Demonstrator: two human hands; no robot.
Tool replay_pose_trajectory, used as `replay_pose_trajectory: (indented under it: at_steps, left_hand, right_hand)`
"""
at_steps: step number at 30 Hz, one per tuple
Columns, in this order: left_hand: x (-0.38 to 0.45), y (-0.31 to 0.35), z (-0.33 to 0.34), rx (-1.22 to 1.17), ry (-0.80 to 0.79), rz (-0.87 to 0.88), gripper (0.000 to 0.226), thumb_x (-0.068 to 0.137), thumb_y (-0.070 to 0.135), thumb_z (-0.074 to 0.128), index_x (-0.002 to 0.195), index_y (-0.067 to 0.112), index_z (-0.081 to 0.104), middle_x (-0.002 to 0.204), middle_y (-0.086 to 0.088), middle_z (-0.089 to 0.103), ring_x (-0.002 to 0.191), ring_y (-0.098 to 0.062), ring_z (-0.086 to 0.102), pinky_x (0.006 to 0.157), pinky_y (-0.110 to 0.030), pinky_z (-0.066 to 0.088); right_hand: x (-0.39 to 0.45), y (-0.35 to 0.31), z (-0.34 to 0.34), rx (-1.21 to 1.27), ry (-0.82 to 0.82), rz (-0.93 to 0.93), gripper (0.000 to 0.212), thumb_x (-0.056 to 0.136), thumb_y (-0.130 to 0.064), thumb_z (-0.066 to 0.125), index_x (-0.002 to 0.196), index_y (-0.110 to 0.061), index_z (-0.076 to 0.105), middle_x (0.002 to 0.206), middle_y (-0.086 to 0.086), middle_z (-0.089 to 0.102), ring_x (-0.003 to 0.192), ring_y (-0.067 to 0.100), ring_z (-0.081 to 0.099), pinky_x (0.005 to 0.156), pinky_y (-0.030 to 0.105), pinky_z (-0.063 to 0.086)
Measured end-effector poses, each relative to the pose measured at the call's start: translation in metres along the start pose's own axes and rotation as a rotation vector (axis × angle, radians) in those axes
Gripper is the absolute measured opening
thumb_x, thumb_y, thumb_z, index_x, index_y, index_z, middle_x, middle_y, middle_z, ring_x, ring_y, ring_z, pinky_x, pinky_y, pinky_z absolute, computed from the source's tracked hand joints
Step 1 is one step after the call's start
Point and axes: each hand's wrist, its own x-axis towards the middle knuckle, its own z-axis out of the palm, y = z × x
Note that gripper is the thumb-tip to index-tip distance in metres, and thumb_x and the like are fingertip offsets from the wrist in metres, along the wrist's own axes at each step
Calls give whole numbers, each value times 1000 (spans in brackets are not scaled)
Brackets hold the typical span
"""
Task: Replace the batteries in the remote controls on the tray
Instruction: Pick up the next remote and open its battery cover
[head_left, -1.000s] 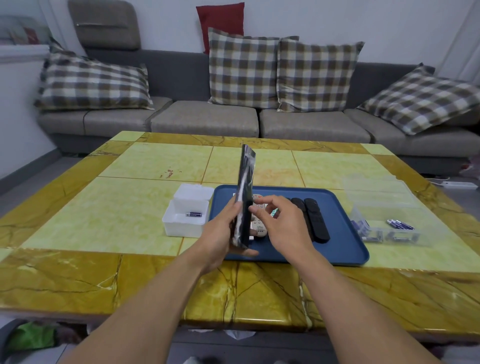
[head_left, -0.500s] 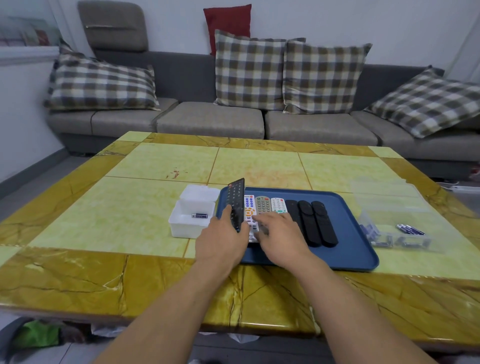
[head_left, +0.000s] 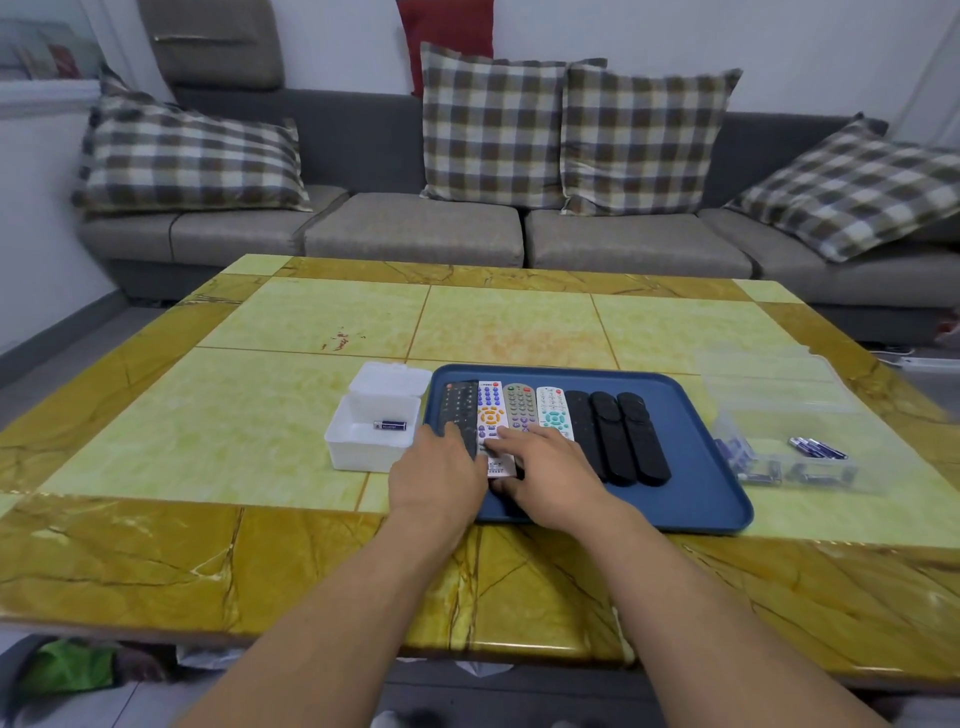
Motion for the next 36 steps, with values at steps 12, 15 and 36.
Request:
replay_pose_trajectory:
  at_steps: [12,15,36]
  left_hand:
    - [-1,7,-2,139,-26,92,53,94,31,50,145,18,40,141,-7,45,120,-31,55,89,-37,45]
    - [-1,7,-2,185,-36,94,54,96,27,51,147,15,37,142,-8,47,122,-31,54,92,-36,45]
    - [-5,0,3,258,-46,204,58,96,33,44,151,16,34,148,-8,43,133,-30,38,107,-38,34]
  right_hand:
    - [0,-1,-1,47,74,-19,54,86,-40,70,138,-36,55,148,-14,49,136,18,35,112,36,28]
    - [-1,-2,-1,47,76,-14,56,85,-39,72,139,-36,54,148,-14,49,137,19,34,112,36,27]
    - [6,-17,-5,-63,93,12,50,86,-43,67,133,-34,56,140,-10,52,129,18,40,110,36,33]
